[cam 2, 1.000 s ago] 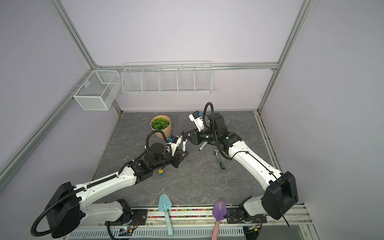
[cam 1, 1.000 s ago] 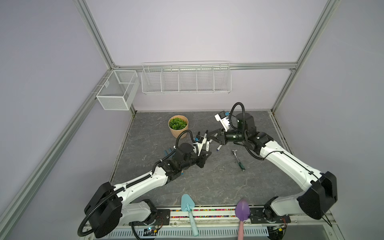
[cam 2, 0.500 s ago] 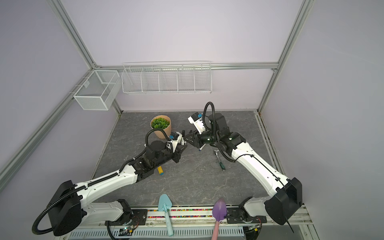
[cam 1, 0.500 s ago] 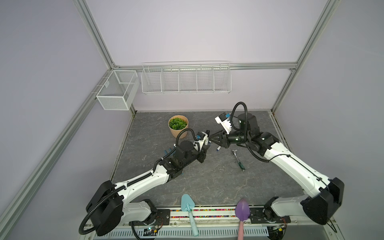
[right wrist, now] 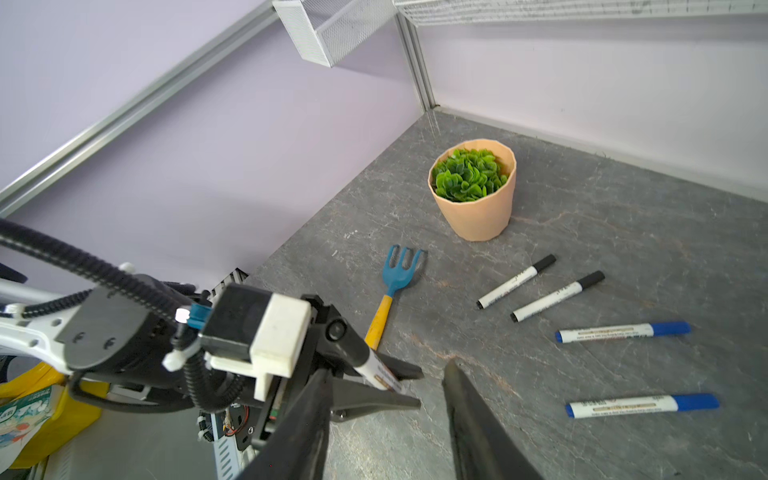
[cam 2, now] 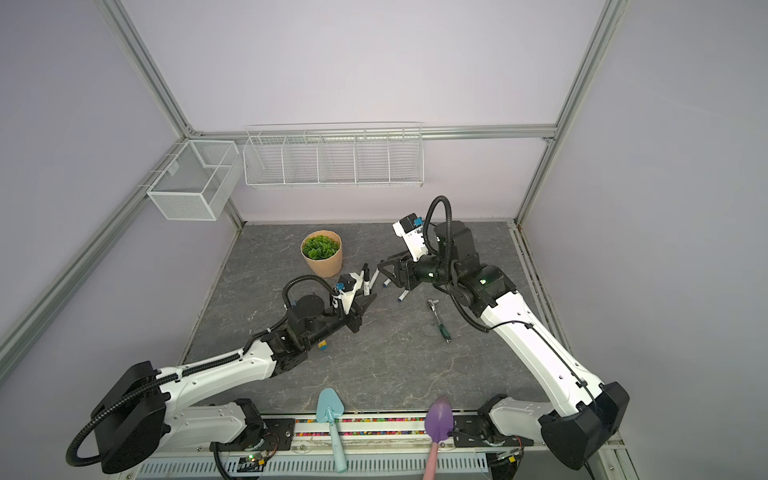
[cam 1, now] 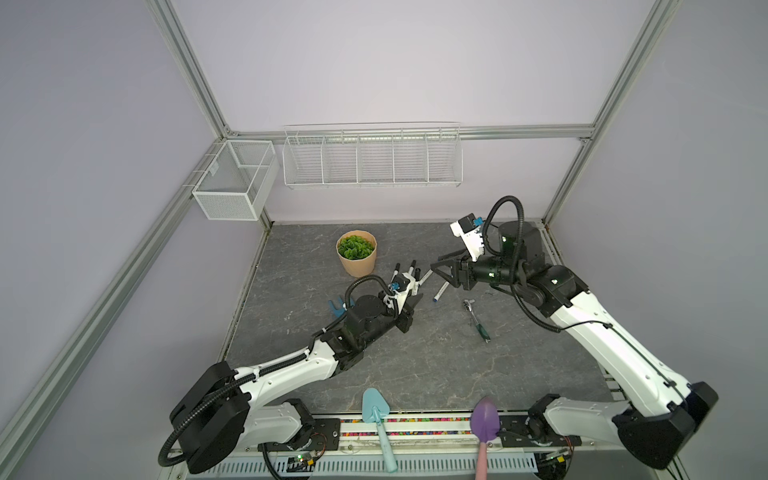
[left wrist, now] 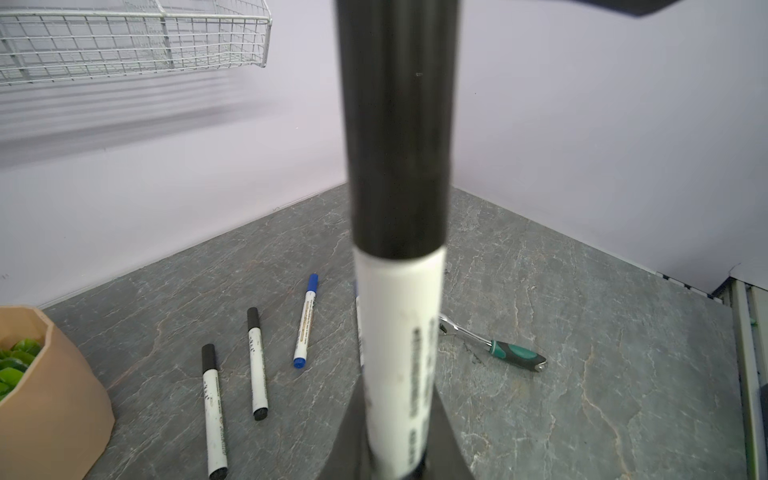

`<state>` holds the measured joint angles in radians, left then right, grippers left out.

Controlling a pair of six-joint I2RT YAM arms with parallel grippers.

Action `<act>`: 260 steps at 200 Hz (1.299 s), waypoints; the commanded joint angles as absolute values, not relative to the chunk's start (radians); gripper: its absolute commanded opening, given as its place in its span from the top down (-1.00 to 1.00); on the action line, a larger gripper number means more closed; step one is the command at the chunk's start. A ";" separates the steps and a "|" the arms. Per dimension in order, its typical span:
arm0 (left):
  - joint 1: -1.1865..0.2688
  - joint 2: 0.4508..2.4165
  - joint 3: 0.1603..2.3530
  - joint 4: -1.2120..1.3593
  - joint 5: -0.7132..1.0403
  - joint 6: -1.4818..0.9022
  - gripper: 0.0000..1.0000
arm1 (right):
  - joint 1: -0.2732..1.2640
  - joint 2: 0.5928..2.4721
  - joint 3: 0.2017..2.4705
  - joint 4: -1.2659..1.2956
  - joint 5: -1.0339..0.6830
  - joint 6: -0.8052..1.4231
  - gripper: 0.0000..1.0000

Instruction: Insert the pens into the pen caps

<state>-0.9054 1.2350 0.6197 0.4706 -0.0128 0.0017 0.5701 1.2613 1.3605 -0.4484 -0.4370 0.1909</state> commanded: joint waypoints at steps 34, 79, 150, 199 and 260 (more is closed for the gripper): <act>-0.919 1.236 0.633 0.509 0.008 -0.012 1.00 | 0.633 1.358 1.408 -0.366 -0.507 0.232 0.06; -0.920 1.243 0.645 0.497 0.014 -0.020 1.00 | 0.664 1.403 1.418 -0.341 -0.529 0.254 0.12; -0.921 1.231 0.671 0.488 0.025 -0.047 1.00 | 0.667 1.433 1.392 -0.314 -0.548 0.278 0.46; -0.920 1.176 0.714 0.523 0.019 -0.061 1.00 | 0.658 1.454 1.358 -0.346 -0.524 0.307 0.68; -0.919 1.165 0.827 0.659 -0.020 -0.037 1.00 | 0.607 1.494 1.327 -0.477 -0.653 0.303 0.86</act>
<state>-0.9165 1.2060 0.6861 0.3885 -0.0002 -0.0681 0.6189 1.4399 1.3800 -0.3008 -0.5953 0.2886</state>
